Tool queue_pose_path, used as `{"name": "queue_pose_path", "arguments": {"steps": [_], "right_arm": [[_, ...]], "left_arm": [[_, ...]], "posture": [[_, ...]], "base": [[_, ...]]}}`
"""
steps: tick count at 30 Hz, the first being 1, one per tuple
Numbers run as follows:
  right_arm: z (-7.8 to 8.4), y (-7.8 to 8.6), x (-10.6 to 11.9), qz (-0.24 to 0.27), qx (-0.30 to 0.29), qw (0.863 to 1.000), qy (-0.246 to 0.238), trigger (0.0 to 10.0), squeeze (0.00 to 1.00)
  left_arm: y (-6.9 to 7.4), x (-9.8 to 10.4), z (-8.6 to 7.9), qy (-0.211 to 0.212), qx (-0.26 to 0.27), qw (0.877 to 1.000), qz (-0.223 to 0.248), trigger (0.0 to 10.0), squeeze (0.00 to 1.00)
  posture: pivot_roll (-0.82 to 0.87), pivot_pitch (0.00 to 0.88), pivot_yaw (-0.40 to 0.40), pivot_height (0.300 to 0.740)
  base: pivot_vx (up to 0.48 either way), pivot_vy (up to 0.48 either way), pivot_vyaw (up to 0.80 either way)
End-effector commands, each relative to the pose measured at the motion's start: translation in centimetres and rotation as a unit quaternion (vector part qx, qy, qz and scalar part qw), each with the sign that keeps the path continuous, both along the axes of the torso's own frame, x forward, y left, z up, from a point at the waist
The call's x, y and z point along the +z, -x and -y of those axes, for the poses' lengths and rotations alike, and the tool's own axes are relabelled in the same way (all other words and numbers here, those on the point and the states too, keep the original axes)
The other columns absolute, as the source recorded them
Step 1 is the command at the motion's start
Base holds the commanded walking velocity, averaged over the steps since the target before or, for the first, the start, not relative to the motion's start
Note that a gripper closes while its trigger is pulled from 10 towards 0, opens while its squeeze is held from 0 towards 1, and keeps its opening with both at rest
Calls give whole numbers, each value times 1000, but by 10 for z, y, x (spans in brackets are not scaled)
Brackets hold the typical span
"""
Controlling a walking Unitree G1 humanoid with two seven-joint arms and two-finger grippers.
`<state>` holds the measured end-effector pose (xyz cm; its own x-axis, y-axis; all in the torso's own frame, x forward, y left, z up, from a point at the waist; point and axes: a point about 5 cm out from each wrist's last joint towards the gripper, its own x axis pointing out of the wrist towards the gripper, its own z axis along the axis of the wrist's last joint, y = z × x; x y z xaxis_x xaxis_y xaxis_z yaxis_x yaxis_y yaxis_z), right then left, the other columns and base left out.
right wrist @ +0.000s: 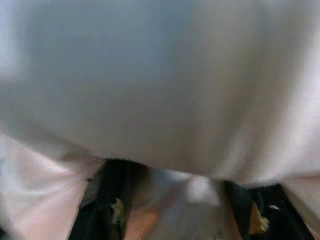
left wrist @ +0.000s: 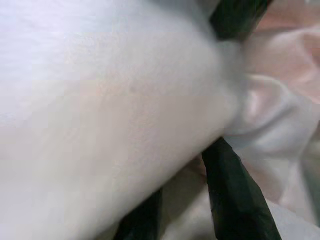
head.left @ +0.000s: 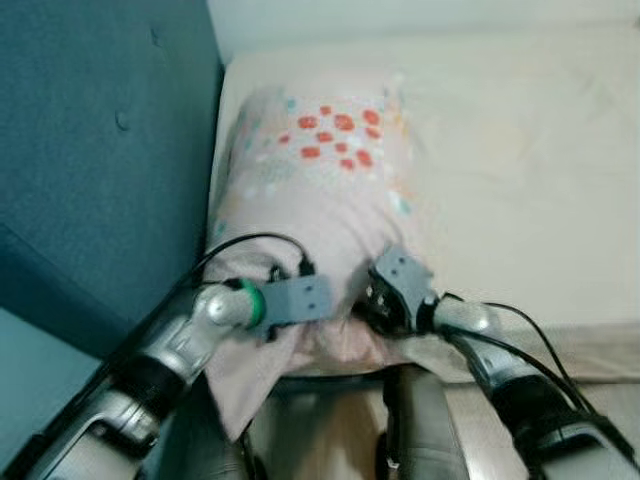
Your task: Clean up the room
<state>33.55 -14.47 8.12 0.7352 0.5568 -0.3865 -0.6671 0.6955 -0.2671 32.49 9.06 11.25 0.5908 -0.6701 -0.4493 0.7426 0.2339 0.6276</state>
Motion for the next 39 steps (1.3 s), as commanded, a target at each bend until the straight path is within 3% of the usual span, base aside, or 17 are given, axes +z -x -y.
{"name": "queue_pose_path", "arguments": {"steps": [1,7,9,10,11,12,13,18,19,22,23,25,27,29,33,34,39], "right_arm": [[15,-7,-2,10,-75,997,29,10000,0],[50,-30,23,64,-207,974,71,10000,0],[71,-39,43,104,-255,957,93,10000,0],[71,-39,43,104,-255,957,93,10000,0],[86,-43,60,133,-286,944,100,10000,0],[86,-43,60,133,-286,944,100,10000,0],[98,-47,74,161,-314,929,108,10000,0],[110,-51,91,189,-344,914,104,10000,0],[102,-52,86,178,-318,927,91,10000,0],[50,-36,44,85,-113,989,29,10000,0],[50,-36,44,85,-113,989,29,10000,0],[30,-20,24,33,-17,999,-20,10000,0],[25,-13,19,15,13,999,-37,10000,0],[10,6,3,-42,90,992,-83,10000,0],[-2,16,-2,-73,132,981,-118,10000,0],[-7,16,1,-80,141,977,-141,10000,0],[-4,9,3,-65,113,983,-133,10000,0]], "left_arm": [[-5,4,1,15,12,1000,10,10000,0],[-25,33,25,69,25,995,68,10000,0],[-35,51,40,107,39,990,86,10000,0],[-35,51,40,107,39,990,86,10000,0],[-40,64,50,135,42,985,100,10000,0],[-40,64,50,135,42,985,100,10000,0],[-43,76,59,157,43,980,116,10000,0],[-47,91,71,181,41,971,150,10000,0],[-44,84,74,156,15,977,146,10000,0],[-24,39,55,62,-65,993,82,10000,0],[-24,39,55,62,-65,993,82,10000,0],[-19,22,39,33,-74,995,63,10000,0],[-17,17,33,23,-75,995,61,10000,0],[-23,11,16,-11,-39,994,98,10000,0],[-32,15,8,-19,-1,990,142,10000,0],[-37,23,11,7,20,987,161,10000,0],[-30,28,13,53,0,992,117,10000,0]], "posture": [[-13,82,111,570],[-11,82,108,570],[-21,79,106,570],[-21,79,106,570],[-27,79,107,570],[-27,79,107,570],[-31,79,107,570],[-34,77,106,570],[-35,79,106,570],[-30,88,110,570],[-30,88,110,570],[-24,90,108,570],[-24,90,108,570],[-20,86,102,570],[-18,80,98,570],[-12,73,92,570],[-23,68,95,570]], "base": [[0,0,0],[0,0,0],[0,0,0],[0,0,0],[0,0,0],[0,0,0],[0,0,0],[0,0,0],[0,0,0],[0,0,0],[0,0,0],[0,0,0],[0,0,0],[0,0,0],[0,0,0],[0,0,0],[0,0,0]]}}
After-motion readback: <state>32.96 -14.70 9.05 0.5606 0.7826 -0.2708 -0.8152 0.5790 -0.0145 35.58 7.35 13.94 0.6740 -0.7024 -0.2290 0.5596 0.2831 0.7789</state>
